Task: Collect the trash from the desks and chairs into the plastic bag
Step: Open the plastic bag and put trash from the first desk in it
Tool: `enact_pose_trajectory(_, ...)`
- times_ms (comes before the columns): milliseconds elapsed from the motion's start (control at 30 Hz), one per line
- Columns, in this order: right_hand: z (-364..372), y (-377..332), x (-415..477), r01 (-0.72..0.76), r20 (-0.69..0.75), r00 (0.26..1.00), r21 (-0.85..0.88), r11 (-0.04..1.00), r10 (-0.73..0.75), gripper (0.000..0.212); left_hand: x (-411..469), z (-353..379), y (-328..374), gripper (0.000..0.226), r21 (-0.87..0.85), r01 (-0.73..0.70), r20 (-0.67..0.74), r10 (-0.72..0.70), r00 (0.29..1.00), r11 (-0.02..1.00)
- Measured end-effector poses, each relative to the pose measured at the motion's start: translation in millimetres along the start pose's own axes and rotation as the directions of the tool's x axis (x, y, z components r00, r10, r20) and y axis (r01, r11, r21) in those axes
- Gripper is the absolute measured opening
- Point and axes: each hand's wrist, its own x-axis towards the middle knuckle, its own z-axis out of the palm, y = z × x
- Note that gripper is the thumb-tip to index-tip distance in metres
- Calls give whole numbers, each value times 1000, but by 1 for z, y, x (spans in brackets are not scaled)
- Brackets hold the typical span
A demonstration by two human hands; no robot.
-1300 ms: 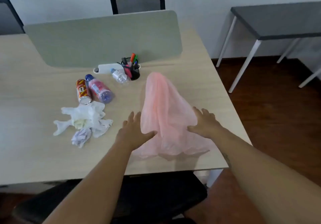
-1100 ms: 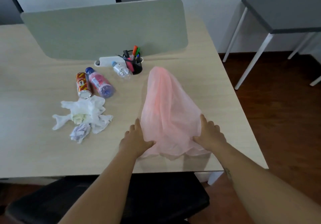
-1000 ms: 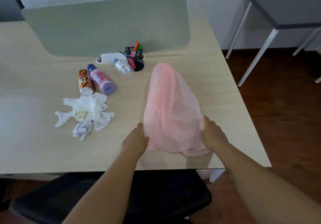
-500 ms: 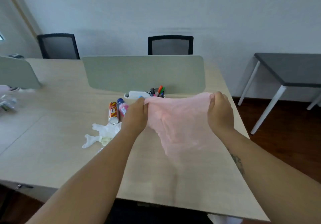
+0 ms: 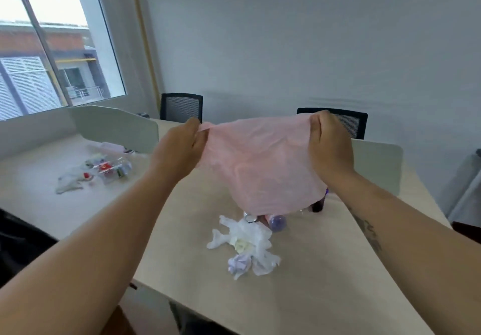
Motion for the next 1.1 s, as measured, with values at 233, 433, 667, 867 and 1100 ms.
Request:
enact_pose_trajectory(233, 138, -102, -41, -13, 68, 998, 13, 1000, 12, 26, -11, -54, -166, 26, 145, -7, 88, -6, 996, 989)
enact_pose_trajectory(433, 247, -147, -88, -121, 281, 952, -19, 992, 122, 25, -30, -51, -291, 26, 220, 72, 262, -130, 956, 973)
enact_pose_trajectory(667, 330, -167, -132, -168, 458, 870, -68, 983, 181, 57, -18, -13, -355, 17, -39, 390, 316, -359, 878, 920)
enact_pose_trajectory(867, 413, -185, -182, 141, 590, 807, -224, 964, 19, 96, 11, 28, -370, 29, -19, 323, 504, -270, 820, 946)
enact_pose_trajectory(1100, 454, -147, -120, -396, 577, 750, -1, 918, 323, 13, 58, 28, -416, 50, 79, 95, 748, -122, 652, 992)
